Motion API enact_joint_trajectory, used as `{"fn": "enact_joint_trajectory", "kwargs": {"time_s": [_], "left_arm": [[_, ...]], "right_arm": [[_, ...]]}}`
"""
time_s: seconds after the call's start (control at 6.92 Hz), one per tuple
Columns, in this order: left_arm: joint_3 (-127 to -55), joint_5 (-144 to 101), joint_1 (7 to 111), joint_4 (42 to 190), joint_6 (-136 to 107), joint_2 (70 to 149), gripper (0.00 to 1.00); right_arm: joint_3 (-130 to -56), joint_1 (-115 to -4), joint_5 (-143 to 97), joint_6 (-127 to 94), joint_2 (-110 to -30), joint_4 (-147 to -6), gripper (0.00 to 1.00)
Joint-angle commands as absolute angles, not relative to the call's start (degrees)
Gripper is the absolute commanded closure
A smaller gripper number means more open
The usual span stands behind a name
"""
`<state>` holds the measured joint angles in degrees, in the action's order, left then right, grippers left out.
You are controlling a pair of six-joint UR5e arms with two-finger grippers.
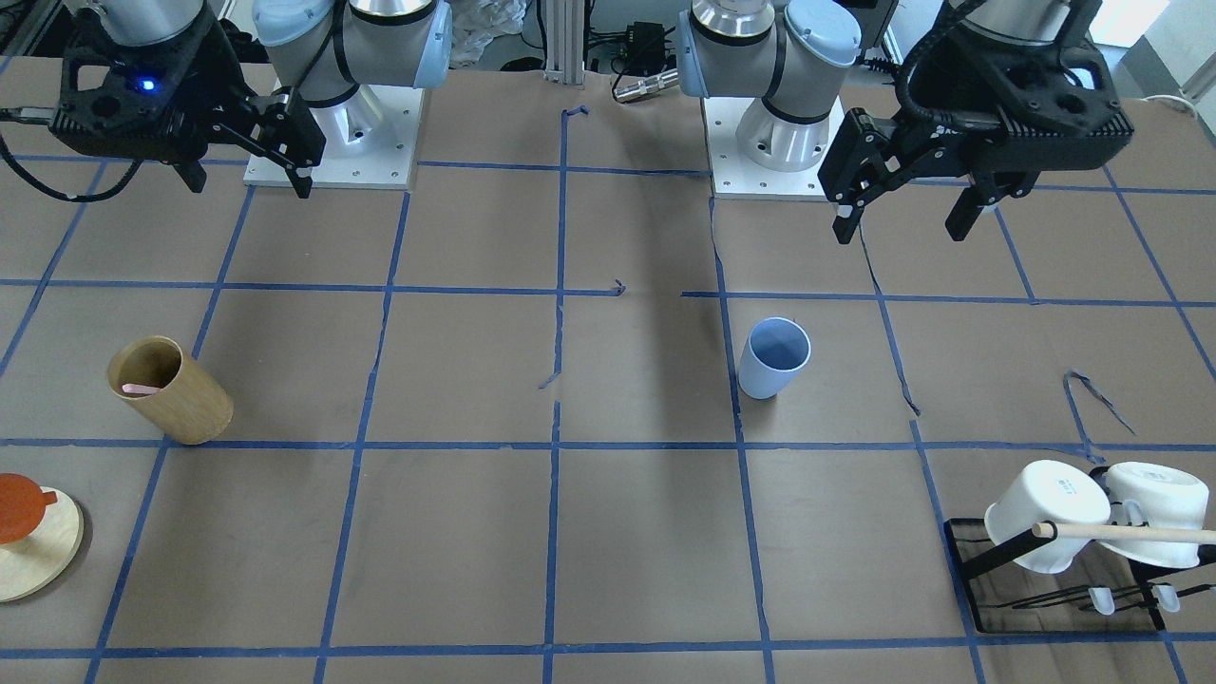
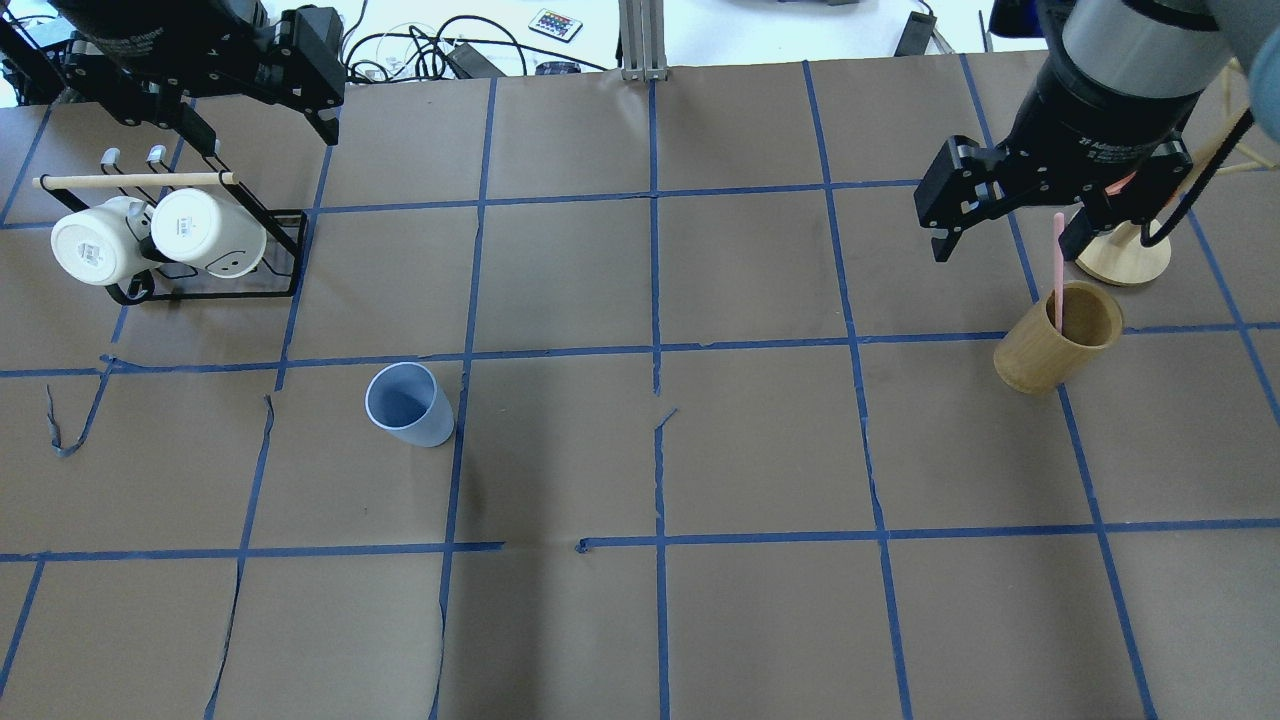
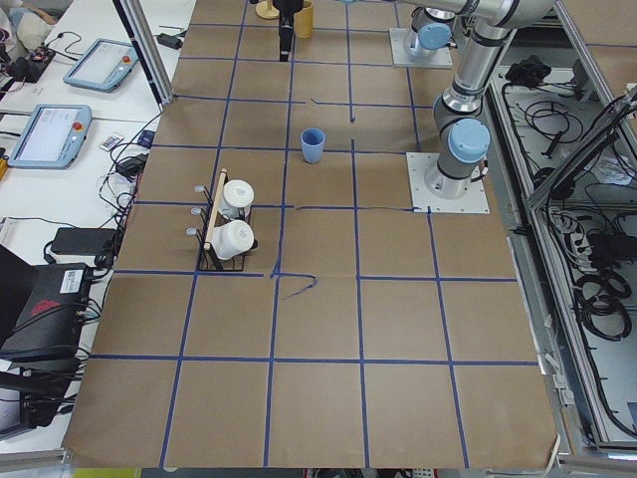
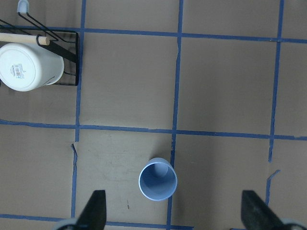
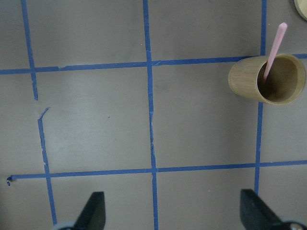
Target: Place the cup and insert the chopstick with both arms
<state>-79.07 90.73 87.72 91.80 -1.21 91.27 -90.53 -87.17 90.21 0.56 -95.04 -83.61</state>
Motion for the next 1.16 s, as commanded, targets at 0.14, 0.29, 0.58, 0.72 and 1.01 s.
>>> {"fn": "enact_joint_trajectory", "kwargs": {"time_s": [0.14, 0.29, 0.58, 0.72, 1.01], "left_arm": [[-79.19, 91.05, 87.71, 91.84, -0.53, 91.32, 0.00], [-79.19, 90.88, 87.71, 91.85, -0.53, 91.14, 0.00], [-79.98, 90.79, 87.71, 91.76, -0.53, 91.23, 0.00], [-79.98, 90.79, 87.71, 91.76, -0.53, 91.14, 0.00], [-79.98, 90.70, 87.71, 91.76, -0.53, 91.14, 0.00]], "right_arm": [[-90.53, -87.10, 90.09, 0.70, -94.92, -83.76, 0.00], [-90.61, -87.10, 89.91, 0.79, -94.49, -83.15, 0.00], [-90.62, -87.19, 89.48, 0.88, -94.39, -83.23, 0.00], [-90.62, -87.19, 89.56, 0.79, -94.39, -83.41, 0.00], [-90.53, -87.10, 89.82, 0.79, -94.39, -84.02, 0.00]]}}
